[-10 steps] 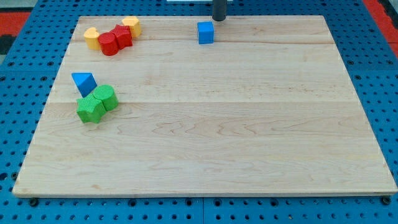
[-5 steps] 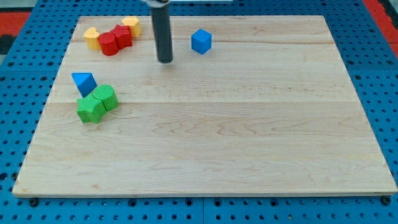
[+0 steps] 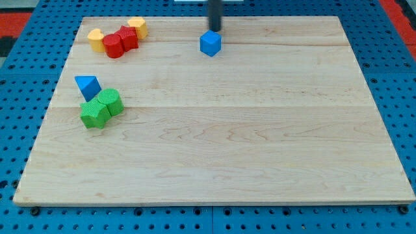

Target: Slide the blue cube diagonal to the yellow hexagon

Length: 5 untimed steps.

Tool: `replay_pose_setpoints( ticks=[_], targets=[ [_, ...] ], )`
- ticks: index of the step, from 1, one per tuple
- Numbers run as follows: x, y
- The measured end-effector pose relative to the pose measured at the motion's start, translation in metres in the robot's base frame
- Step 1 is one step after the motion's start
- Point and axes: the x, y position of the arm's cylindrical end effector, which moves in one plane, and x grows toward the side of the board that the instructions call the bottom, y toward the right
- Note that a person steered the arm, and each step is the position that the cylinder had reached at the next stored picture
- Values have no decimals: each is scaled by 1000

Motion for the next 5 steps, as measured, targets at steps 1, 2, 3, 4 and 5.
replay_pose_setpoints(
  ticks=[1,2,3,4,5],
  targets=[
    [18,29],
    [20,20],
    [20,-2],
    [34,-23],
    [73,-49]
  ],
)
